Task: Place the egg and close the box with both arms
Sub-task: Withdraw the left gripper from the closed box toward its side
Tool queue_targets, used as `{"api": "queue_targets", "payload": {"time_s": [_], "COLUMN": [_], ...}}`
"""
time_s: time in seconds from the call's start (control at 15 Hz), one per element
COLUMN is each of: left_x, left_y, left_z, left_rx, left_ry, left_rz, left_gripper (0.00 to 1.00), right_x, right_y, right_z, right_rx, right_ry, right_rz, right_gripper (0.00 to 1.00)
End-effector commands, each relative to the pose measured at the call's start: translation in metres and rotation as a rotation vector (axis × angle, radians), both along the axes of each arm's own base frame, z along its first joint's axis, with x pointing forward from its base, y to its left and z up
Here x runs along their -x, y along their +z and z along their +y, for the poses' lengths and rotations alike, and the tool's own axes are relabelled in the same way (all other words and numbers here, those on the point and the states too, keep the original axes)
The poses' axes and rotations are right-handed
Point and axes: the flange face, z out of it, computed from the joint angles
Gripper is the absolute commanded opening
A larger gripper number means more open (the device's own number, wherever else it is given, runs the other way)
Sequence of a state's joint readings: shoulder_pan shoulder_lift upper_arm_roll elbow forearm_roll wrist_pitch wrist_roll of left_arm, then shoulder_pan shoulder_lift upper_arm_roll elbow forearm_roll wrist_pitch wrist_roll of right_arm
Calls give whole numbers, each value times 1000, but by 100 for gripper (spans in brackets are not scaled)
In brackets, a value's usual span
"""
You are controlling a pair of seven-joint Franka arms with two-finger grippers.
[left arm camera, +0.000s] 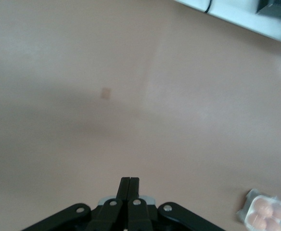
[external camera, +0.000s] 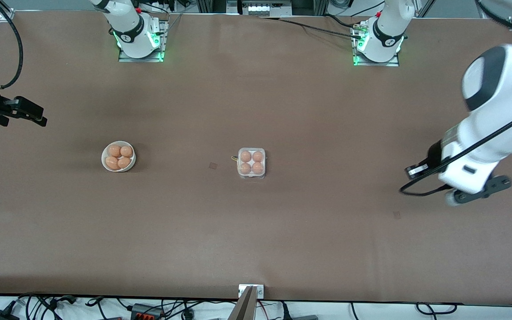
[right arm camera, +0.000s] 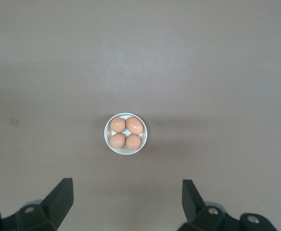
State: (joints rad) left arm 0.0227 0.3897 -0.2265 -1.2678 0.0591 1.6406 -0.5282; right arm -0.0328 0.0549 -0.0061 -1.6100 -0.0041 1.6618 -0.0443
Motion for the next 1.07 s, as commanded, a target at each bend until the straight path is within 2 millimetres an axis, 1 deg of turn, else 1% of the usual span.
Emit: {"api": "queue_targets", "payload": {"time_s": [0.0,0.07,0.13,0.2,0.27,0.33,0.47,0.53,0.67,0.8,0.93,1.0], "left_x": [22,25,25,27,28,32,37,45,55,67,70,76], "left_y": [21,31,35,39,35,30,30,26,24,22,15,15], "left_z": [3,12,25,33,40,42,41,40,42,37,39,39], "left_rx": [-32,-32,-30,-22,-23,-25,-28,-31,-40,-51,-53,-59], "left_ry": [-33,-45,-85,-132,-148,-143,-150,-144,-148,-155,-155,-153], "left_rz": [54,39,36,33,50,83,100,107,67,76,87,74], "left_gripper": [0,0,0,0,0,0,0,0,0,0,0,0], "right_x": [9,9,9,9,9,9,9,9,9,9,9,9], "right_y": [4,4,4,3,3,4,4,4,4,5,5,5], "right_z": [0,0,0,0,0,0,1,-1,0,0,0,0], "right_rx": [9,9,9,9,9,9,8,6,2,0,-1,-3], "right_ry": [5,5,5,5,5,5,4,1,1,-1,-1,-1], "right_rz": [5,3,3,5,5,5,5,6,5,3,3,3], "right_gripper": [100,100,100,100,100,100,100,100,100,100,100,100]}}
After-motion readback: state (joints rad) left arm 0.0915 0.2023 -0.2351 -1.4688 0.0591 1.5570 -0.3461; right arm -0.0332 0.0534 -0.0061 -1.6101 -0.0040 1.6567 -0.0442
